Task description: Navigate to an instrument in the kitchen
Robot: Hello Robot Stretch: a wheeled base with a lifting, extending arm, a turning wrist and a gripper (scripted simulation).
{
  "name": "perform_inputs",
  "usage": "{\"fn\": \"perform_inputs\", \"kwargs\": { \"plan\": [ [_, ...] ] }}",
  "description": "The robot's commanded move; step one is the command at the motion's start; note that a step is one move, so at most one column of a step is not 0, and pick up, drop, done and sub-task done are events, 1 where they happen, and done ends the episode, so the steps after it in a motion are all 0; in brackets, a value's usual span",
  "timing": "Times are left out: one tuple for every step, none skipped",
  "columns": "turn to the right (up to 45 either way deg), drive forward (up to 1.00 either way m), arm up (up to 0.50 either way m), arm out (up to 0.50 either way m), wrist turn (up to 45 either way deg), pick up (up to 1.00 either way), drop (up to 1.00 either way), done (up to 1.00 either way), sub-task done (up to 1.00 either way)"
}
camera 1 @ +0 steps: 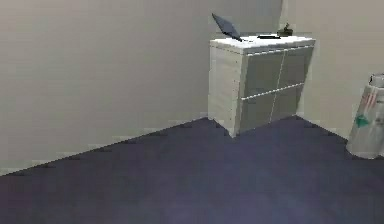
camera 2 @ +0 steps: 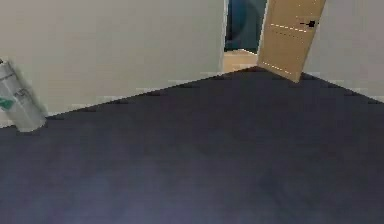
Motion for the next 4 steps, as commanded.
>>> {"fn": "perform_inputs", "kwargs": {
  "plan": [
    [-45.0, 0.0, 0.0, 0.0, 0.0, 0.0, 0.0, 0.0, 0.0],
    [-21.0, 0.0, 0.0, 0.0, 0.0, 0.0, 0.0, 0.0, 0.0],
    [0.0, 1.0, 0.0, 0.0, 0.0, 0.0, 0.0, 0.0, 0.0],
    [0.0, 1.0, 0.0, 0.0, 0.0, 0.0, 0.0, 0.0, 0.0]
  ]
}}
